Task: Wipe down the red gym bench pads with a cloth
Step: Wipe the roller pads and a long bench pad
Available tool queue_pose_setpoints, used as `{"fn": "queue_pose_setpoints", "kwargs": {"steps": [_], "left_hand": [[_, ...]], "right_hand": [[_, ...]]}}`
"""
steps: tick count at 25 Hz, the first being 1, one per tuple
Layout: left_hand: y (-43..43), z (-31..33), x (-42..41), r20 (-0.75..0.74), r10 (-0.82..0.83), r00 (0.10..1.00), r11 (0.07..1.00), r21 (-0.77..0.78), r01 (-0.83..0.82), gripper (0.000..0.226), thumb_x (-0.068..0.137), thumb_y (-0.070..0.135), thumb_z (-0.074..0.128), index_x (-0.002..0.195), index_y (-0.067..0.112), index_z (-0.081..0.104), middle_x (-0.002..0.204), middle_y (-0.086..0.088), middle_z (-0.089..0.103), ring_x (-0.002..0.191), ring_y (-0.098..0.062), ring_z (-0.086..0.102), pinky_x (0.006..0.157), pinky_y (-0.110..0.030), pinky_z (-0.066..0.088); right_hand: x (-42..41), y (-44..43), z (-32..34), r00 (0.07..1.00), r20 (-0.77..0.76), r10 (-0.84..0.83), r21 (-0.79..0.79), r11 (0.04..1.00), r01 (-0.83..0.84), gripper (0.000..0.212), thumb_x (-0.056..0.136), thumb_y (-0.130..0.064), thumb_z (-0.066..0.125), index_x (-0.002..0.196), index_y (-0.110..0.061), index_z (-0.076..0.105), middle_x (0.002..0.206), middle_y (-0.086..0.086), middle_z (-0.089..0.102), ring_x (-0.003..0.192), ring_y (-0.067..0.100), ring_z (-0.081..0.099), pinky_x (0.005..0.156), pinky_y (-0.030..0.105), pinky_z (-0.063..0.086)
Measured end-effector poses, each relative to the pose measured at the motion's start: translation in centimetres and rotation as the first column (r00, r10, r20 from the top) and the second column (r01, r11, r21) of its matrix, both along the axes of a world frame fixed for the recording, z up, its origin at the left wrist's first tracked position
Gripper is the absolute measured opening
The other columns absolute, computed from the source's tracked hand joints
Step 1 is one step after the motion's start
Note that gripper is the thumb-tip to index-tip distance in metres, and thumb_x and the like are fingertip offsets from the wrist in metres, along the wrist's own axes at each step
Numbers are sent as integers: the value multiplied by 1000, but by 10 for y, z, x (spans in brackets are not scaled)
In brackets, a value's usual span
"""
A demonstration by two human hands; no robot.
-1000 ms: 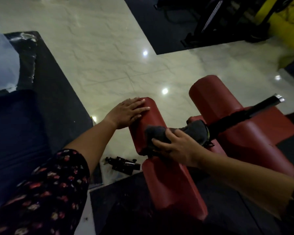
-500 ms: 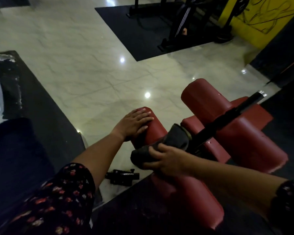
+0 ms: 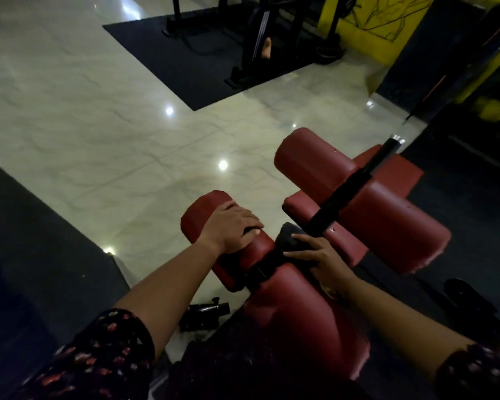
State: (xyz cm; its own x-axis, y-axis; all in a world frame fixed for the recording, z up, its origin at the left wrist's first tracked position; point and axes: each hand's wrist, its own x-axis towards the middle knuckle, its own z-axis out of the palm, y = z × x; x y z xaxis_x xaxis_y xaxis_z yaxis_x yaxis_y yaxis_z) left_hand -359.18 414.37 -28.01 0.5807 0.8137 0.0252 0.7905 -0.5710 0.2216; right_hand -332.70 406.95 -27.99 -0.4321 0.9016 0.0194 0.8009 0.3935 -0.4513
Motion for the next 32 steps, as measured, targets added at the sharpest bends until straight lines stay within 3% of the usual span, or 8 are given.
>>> {"fn": "queue_pose_setpoints", "kwargs": {"steps": [4,10,16,19,22,25,30,32], "left_hand": [[-5,-2,-4,37,10,999,999,31,-12,67,85,56,14,124,35,64,132,13,61,131,-7,47,115,-35,17],[-9,-6,-5,104,15,994,997,67,-22,57,85,49,27,118,31,70,125,8,67,124,-12,55,112,-38,27],[-13,1,2,110,66,992,996,51,-72,63,78,52,27,113,27,73,121,6,68,121,-16,58,109,-39,29],[-9,5,9,100,93,991,994,45,-98,63,73,55,30,104,26,76,112,5,72,111,-20,63,101,-39,39],[0,7,16,21,103,994,992,65,-104,44,79,51,47,94,22,76,99,1,74,95,-23,66,85,-36,49],[1,15,39,-98,108,989,992,75,-101,25,85,38,62,103,24,73,104,2,71,99,-20,62,83,-36,51],[10,38,108,-10,8,1000,966,260,-5,50,78,48,45,108,19,72,104,-4,70,98,-28,64,75,-40,55],[16,50,151,42,17,999,967,255,-27,56,78,50,43,118,19,68,113,-4,67,104,-28,63,83,-42,54]], "right_hand": [[-17,8,14,993,107,-56,-167,983,73,60,80,8,57,119,-36,67,147,-4,42,121,31,43,101,48,38],[-15,6,16,967,250,-56,-289,948,130,56,90,-4,49,129,-43,57,149,-6,39,111,27,44,94,42,41],[-9,0,25,933,359,30,-238,969,60,54,92,-12,49,136,-43,50,152,-6,33,110,28,43,80,39,44],[-1,-9,35,922,387,-24,-158,983,92,54,91,-17,51,136,-46,47,150,-6,33,114,27,43,74,36,44],[25,-18,45,913,396,-98,-63,989,133,49,92,-21,51,134,-47,49,146,-7,37,116,27,44,74,34,40],[69,-27,64,904,403,-140,-18,987,161,48,92,-24,51,134,-48,48,144,-8,39,119,25,43,86,37,45],[131,-40,104,917,376,-136,49,991,127,48,90,-31,54,133,-51,47,146,-10,37,112,23,46,81,35,45],[159,-44,124,939,311,-148,100,987,123,43,91,-36,56,131,-51,51,145,-10,40,115,22,48,83,35,47]]}}
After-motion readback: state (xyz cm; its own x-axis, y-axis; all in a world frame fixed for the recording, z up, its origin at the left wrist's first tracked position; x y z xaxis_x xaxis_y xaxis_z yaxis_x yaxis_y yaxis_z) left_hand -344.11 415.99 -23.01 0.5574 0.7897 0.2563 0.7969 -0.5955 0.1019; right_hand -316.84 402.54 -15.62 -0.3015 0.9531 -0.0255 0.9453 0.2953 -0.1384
